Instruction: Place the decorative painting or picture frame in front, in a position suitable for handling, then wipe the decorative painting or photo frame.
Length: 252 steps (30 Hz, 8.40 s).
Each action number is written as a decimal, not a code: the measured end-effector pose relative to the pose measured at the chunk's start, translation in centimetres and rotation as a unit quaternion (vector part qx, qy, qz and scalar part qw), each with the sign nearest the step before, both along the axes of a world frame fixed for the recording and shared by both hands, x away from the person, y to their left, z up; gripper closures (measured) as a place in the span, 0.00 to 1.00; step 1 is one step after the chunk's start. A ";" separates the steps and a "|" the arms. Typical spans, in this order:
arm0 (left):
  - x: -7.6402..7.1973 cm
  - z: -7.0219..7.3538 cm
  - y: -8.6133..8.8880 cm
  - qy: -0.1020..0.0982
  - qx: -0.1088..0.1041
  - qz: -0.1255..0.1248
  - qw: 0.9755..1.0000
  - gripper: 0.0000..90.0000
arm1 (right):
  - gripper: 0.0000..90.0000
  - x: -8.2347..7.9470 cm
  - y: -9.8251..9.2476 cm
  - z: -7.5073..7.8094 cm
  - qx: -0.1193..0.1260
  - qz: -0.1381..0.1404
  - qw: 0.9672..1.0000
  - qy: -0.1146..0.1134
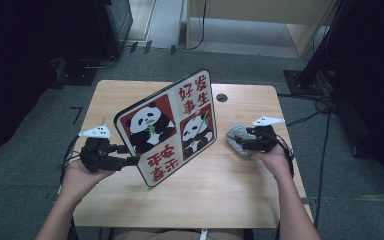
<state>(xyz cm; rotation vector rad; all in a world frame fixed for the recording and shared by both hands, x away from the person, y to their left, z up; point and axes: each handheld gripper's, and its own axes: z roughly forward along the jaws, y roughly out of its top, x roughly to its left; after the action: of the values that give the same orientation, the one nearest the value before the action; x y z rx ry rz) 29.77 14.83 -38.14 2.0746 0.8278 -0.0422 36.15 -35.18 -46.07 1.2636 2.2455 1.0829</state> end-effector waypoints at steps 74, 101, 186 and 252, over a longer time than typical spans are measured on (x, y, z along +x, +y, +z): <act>0.9 0.3 -0.4 -0.017 -0.042 -0.003 0.999 0.87 | 0.68 -1.2 4.2 5.1 0.070 0.070 0.994 0.038; 0.9 0.3 0.0 -0.017 -0.045 -0.006 0.999 0.86 | 0.68 0.8 6.7 15.6 0.054 0.083 0.995 -0.021; 1.0 0.0 -0.4 -0.025 -0.077 0.000 0.997 0.86 | 0.71 2.0 8.4 12.8 0.038 0.079 0.996 -0.022; 1.0 -0.1 -0.4 -0.017 -0.084 -0.011 0.996 0.84 | 0.71 0.5 7.1 0.6 0.005 0.058 0.991 0.116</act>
<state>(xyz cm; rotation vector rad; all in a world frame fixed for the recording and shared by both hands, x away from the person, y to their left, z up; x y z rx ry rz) 30.77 14.42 -38.26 1.9219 0.7536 -0.0855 36.70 -28.07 -45.44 1.3384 2.5168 1.0355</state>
